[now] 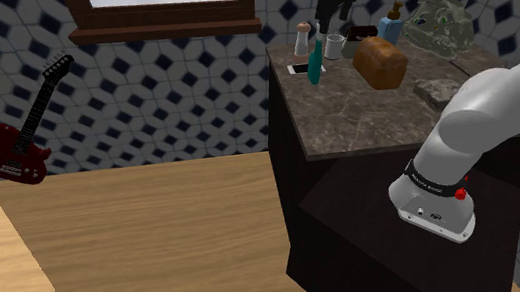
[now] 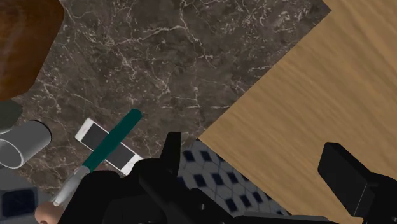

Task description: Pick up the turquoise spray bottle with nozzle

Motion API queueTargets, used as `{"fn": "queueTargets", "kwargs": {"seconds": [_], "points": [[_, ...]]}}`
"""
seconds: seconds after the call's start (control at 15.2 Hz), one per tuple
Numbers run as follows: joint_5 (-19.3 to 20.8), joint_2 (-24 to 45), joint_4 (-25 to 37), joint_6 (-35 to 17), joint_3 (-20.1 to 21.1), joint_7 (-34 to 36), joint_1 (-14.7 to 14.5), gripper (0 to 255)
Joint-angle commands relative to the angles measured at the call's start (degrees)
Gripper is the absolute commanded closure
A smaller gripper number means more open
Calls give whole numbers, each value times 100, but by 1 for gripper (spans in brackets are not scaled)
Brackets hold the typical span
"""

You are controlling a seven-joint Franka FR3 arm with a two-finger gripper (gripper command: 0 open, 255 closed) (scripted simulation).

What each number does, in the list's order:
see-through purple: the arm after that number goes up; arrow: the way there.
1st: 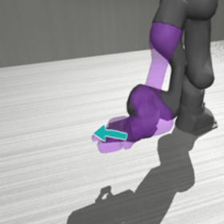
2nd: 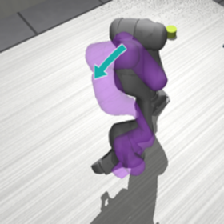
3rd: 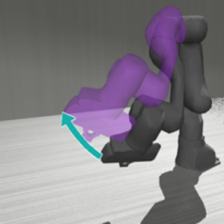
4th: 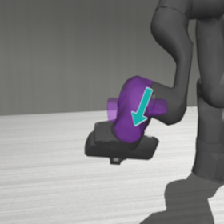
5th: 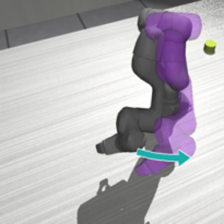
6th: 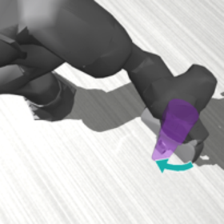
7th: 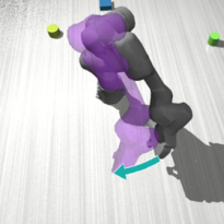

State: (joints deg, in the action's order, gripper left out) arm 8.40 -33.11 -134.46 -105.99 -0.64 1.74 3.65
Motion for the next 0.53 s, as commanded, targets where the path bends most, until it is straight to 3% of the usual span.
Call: {"fn": "queueTargets", "kwargs": {"seconds": [0.0, 0.46], "points": [[56, 350, 154, -210, -147, -39, 112, 0], [93, 1610, 818, -822, -608, -153, 420, 0]]}}
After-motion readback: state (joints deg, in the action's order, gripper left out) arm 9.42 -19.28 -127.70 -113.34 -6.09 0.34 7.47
